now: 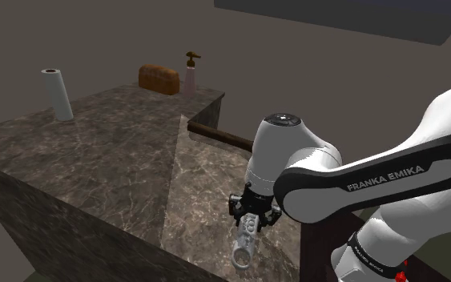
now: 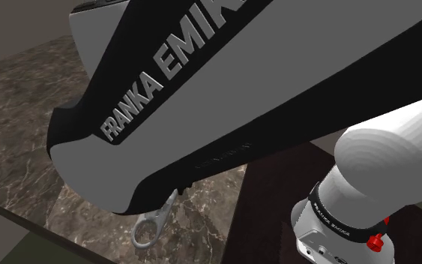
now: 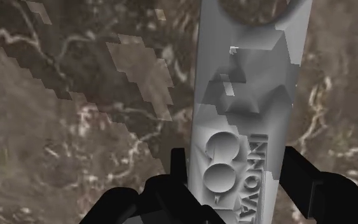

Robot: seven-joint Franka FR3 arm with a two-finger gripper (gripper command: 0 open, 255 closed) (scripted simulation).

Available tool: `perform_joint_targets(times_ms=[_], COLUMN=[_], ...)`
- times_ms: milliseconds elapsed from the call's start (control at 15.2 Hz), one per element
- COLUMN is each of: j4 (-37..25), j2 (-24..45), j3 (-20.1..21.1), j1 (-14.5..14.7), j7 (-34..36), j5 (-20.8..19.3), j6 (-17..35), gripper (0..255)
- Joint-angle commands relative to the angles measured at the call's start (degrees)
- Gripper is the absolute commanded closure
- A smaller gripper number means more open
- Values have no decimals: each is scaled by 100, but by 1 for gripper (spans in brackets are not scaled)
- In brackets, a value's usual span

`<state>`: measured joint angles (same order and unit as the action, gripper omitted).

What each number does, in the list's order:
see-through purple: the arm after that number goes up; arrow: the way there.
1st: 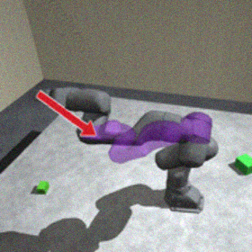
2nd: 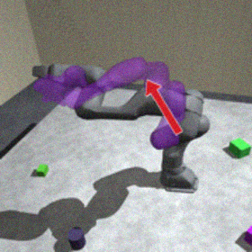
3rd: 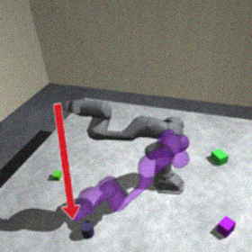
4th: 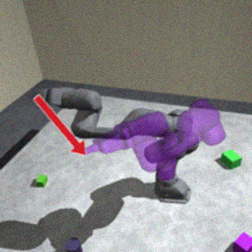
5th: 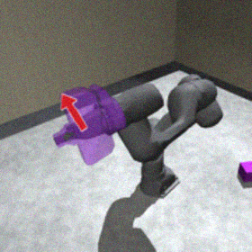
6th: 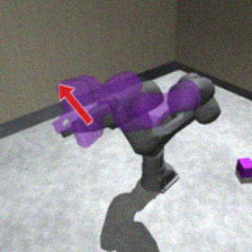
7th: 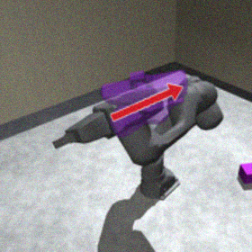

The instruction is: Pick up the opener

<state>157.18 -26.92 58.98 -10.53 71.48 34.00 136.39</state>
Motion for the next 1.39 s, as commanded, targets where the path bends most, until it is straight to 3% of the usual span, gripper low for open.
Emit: perform_joint_targets(times_ms=[0,198,726,1320], j4=[4,18,-202,-470], j2=[4,11,-667,-1107], j3=[5,10,-573,-994], j1=[0,4,326,466], j7=[-2,-4,-75,-80], j5=[-2,6,-35,-180], j6=[-2,17,-900,-1626], gripper=[255,255,255,255])
